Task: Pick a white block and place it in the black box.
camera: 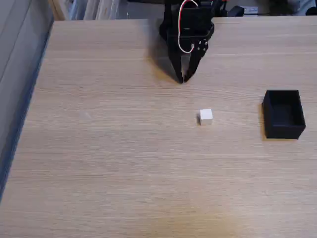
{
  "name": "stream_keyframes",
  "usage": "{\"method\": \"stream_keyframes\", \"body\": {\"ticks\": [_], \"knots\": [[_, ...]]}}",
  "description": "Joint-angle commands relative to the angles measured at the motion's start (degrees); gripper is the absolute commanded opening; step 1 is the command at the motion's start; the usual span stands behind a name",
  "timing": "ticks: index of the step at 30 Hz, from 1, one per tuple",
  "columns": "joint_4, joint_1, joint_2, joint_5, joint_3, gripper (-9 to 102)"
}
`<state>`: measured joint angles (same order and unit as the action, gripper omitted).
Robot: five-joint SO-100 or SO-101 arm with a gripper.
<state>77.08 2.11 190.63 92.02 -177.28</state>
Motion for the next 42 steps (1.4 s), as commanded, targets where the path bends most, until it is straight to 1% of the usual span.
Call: {"method": "stream_keyframes", "body": {"ticks": [1,35,42], "knots": [[0.18,0.53,0.26,-0.09,-0.79,0],[0.18,0.18,0.26,0.00,-0.70,0],[0.18,0.18,-2.37,0.35,2.46,0]]}}
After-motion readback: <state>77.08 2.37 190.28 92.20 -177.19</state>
